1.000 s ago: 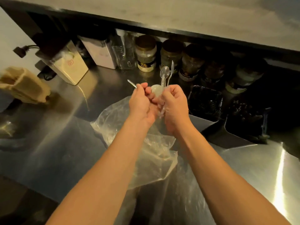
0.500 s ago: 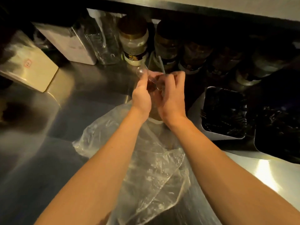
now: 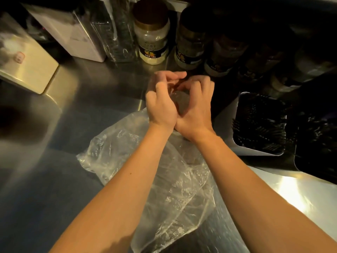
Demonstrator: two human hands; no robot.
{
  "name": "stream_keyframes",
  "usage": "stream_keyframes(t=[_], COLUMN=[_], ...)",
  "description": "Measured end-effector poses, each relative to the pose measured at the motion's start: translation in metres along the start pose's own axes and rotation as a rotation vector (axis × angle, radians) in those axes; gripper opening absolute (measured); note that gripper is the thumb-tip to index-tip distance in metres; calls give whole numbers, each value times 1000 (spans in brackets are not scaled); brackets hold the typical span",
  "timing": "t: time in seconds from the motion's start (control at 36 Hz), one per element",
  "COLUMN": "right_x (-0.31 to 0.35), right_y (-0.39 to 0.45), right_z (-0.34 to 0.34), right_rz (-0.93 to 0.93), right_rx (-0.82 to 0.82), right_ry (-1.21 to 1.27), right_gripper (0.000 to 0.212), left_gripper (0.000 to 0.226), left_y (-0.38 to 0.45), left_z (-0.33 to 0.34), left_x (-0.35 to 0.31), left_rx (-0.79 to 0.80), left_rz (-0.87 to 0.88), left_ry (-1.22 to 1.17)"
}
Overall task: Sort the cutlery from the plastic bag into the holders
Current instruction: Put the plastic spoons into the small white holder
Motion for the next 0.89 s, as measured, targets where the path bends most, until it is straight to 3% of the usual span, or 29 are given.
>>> stream_keyframes(t=[0.08,0.22,0.31,0.36,0.47,0.53,0.58,0.64,0.75,0.86,0.89], right_x=[3,5,9,11,0,-14,-29,-43,-60,-67,-65], right_y=[-4,-13,-15,-17,-11,-1,7,11,28,38,37], right_z=[-6,-6,-3,-4,-5,1,8,15,20,20,21], right_rz=[99,306,410,438,527,652,786,880,966,1083,1121], right_rx=[11,-171,-208,-301,-487,-426,-265,-121,-24,120,116], right_ry=[173,399,522,520,418,355,300,279,200,316,396], right_gripper=[28,35,38,38,37,36,36,36,37,58,55], left_gripper=[27,30,40,46,32,28,22,22,32,33,32], left_y=[-3,-14,-19,-19,-19,-22,-23,-22,-19,-17,-17], left_z=[-1,-8,-12,-17,-24,-24,-22,-19,-26,-38,-41], left_x=[3,11,14,16,26,30,30,25,16,27,31], left_rx=[51,271,365,369,380,388,359,324,261,377,393], left_rz=[39,225,211,275,524,637,680,655,566,440,388], left_ry=[156,505,664,833,1021,1123,1177,1214,1232,1336,1352])
Point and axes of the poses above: each hand's wrist, its own y-axis towards the middle knuckle, its own z-axis out of the palm, x = y × z, the point moved 2 cm from there along y, towards the middle knuckle, and after that the axes turned 2 degrees about z, right-handed, at the moved point
